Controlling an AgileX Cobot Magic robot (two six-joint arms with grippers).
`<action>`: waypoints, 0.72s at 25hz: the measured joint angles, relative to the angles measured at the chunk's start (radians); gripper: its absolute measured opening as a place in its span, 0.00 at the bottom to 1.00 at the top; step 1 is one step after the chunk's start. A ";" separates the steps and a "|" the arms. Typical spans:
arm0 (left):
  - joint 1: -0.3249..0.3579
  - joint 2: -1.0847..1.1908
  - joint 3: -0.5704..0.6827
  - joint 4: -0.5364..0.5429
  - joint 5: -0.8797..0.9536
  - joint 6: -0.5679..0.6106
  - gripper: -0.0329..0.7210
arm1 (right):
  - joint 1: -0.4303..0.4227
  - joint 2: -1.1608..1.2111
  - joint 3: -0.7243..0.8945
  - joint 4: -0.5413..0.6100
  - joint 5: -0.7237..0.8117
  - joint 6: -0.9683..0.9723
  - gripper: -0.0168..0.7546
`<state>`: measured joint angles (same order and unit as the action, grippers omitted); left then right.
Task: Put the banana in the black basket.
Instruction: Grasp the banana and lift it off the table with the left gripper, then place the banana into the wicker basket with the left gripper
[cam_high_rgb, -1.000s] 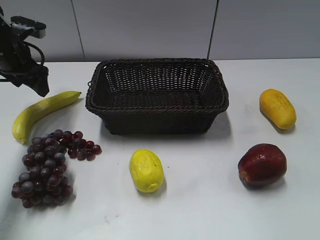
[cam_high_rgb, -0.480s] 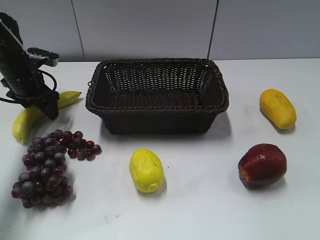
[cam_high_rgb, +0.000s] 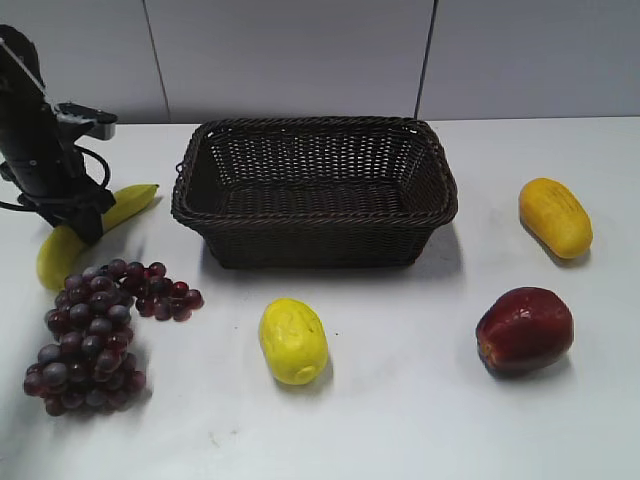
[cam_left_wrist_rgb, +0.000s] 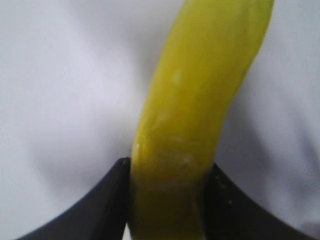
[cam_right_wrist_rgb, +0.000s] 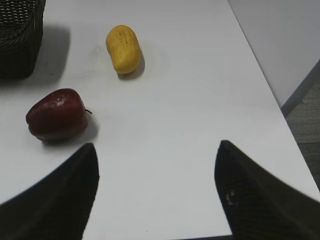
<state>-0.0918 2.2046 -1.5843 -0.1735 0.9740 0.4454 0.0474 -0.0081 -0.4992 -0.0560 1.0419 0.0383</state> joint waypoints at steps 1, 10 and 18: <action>0.000 -0.004 0.000 0.002 0.011 0.000 0.45 | 0.000 0.000 0.000 0.000 0.000 0.000 0.74; 0.000 -0.145 -0.098 0.044 0.060 0.000 0.45 | 0.000 0.000 0.000 0.000 0.000 0.000 0.74; -0.064 -0.189 -0.296 0.038 0.074 0.005 0.45 | 0.000 0.000 0.000 0.000 0.000 0.000 0.74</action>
<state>-0.1555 2.0158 -1.8798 -0.1352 1.0478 0.4502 0.0474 -0.0081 -0.4992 -0.0560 1.0419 0.0383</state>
